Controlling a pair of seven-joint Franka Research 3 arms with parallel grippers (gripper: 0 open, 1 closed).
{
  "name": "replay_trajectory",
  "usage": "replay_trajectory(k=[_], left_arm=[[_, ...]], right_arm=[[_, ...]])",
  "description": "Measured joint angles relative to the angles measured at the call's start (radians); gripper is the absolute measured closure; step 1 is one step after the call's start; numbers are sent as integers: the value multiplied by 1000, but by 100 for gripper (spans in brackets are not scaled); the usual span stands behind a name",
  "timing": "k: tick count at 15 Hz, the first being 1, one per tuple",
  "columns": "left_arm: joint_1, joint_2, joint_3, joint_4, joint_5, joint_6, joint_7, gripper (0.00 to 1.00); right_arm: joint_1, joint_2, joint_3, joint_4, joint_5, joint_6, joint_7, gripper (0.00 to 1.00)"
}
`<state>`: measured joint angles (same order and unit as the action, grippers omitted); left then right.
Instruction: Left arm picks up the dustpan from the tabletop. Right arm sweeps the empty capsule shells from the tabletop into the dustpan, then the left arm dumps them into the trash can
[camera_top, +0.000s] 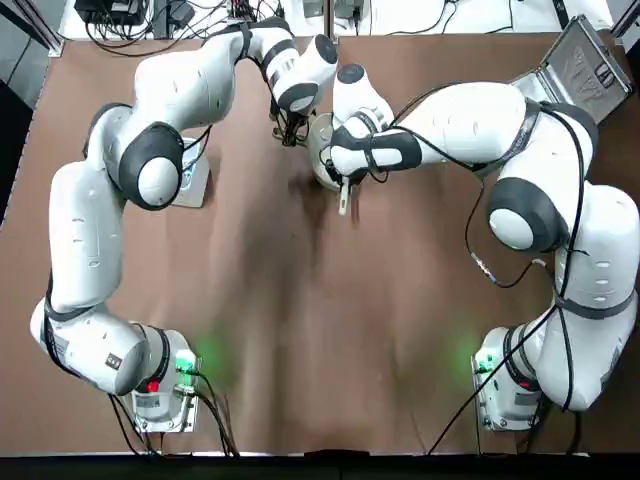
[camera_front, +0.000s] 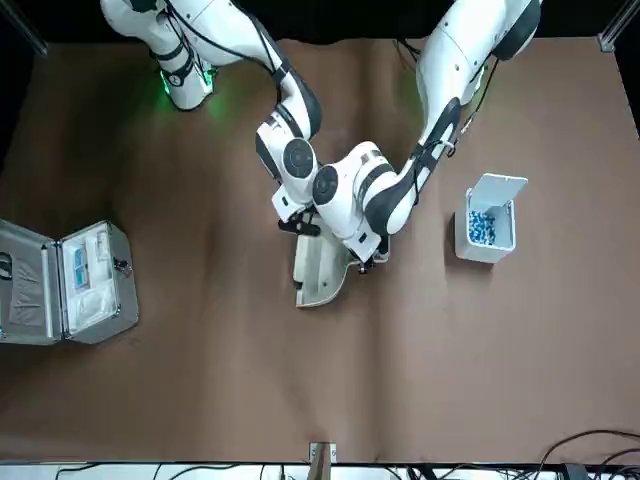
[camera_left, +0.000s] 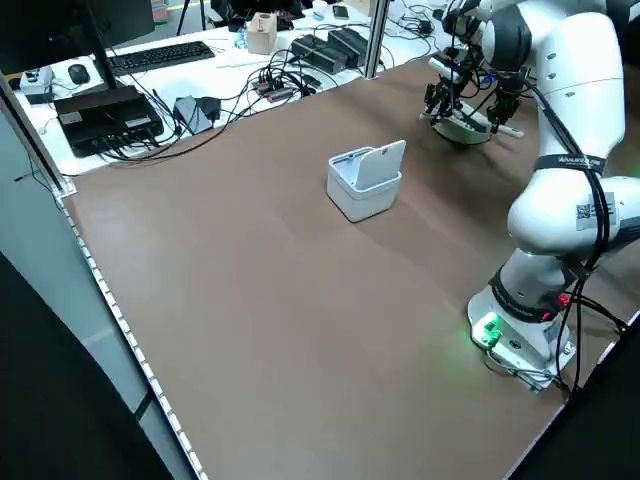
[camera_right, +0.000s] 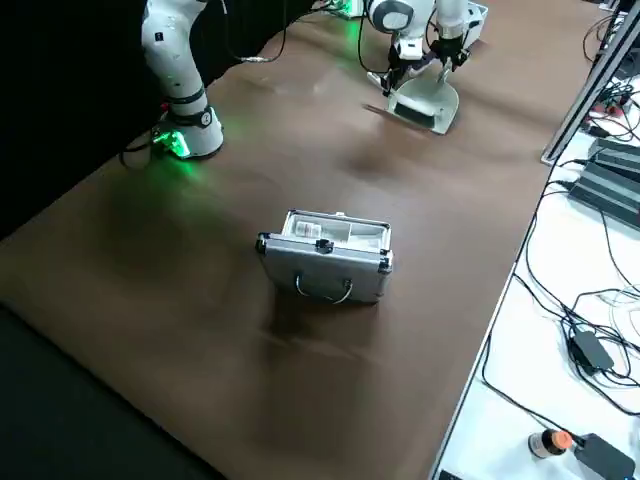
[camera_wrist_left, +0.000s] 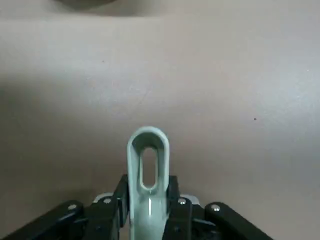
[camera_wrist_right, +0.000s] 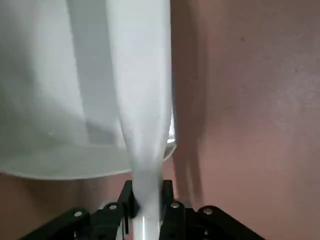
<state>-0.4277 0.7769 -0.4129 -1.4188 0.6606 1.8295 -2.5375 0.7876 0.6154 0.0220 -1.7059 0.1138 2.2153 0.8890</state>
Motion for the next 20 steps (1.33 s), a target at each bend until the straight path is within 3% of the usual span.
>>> replay_trajectory(k=[11, 20], left_arm=[[0, 0, 0, 0, 0, 0, 0, 67], [0, 0, 0, 0, 0, 0, 0, 67]], right_arm=[[-33, 0, 44, 36, 59, 1, -54, 74], [-71, 0, 51, 43, 83, -11, -110, 74]])
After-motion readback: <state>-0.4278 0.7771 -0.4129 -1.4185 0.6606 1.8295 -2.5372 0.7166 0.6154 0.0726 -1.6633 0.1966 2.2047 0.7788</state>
